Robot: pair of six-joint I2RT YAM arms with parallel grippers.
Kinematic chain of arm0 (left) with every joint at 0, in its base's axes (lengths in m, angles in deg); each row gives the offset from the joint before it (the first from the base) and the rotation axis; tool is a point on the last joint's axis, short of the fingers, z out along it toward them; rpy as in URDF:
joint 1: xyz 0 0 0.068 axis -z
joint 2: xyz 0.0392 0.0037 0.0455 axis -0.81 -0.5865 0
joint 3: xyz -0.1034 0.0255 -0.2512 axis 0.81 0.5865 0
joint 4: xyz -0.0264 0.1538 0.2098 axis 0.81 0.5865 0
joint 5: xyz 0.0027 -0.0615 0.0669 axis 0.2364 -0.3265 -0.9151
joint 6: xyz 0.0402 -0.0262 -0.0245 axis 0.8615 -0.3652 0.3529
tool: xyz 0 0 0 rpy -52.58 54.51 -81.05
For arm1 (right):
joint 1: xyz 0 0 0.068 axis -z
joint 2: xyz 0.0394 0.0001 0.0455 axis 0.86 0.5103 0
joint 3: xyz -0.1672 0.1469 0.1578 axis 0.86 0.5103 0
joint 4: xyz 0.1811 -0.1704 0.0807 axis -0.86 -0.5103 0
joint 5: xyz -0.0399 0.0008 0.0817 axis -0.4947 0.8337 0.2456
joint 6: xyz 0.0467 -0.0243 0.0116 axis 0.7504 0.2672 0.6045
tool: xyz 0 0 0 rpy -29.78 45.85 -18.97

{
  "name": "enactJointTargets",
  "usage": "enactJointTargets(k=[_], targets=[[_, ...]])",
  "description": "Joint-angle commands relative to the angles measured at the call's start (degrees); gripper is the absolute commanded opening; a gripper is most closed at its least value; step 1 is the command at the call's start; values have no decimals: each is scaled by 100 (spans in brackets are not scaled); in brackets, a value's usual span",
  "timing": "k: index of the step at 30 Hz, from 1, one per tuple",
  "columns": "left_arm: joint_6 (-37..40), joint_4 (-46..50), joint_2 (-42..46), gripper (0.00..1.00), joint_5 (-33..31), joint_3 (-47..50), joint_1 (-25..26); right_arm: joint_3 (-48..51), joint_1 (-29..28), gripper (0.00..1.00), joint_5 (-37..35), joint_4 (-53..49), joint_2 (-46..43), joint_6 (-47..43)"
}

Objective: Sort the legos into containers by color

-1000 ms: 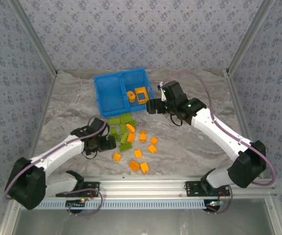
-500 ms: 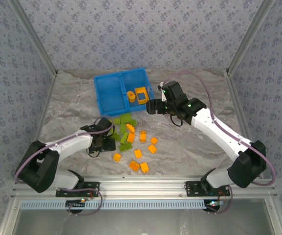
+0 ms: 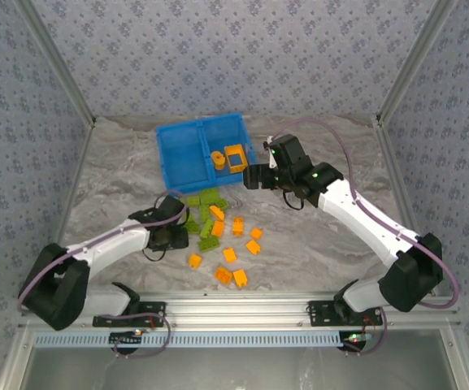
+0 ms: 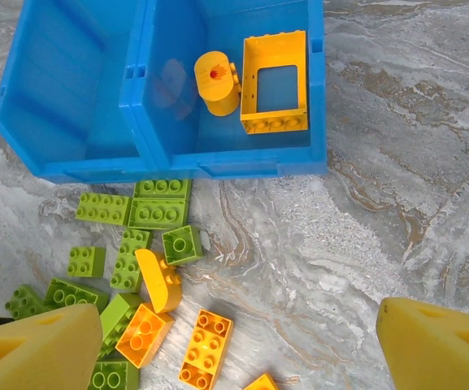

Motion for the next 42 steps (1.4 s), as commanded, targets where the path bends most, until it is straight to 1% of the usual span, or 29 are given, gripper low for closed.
enactJointTargets(k=[1,4,5,7,13,16,23,24,37,42], targets=[[-52,255,403,63,-216,-164,32,-131,35,90,49,-104,-73,113],[-136,558,408,85,-462,-361,32,-137,42,91,75,-84,-81,127],[-84,551,388,91,-523,-390,28,-138,35,91,85,-84,-80,138],[176,441,303,99,-537,-404,4,-134,43,91,112,-97,-90,158],[1148,314,-346,99,-246,-486,-137,-13,28,91,77,-145,-266,219],[1235,115,-576,100,10,-456,-294,33,35,91,52,-163,-358,254],[1287,-351,-867,99,269,-310,-431,71,40,91,79,-189,-433,295],[1288,-383,-899,99,276,-292,-430,72,35,91,79,-189,-436,307],[1073,-96,-957,67,251,-205,-475,127,37,92,54,-154,-481,395],[1007,-11,-957,62,207,-228,-474,137,28,92,60,-145,-527,454]])
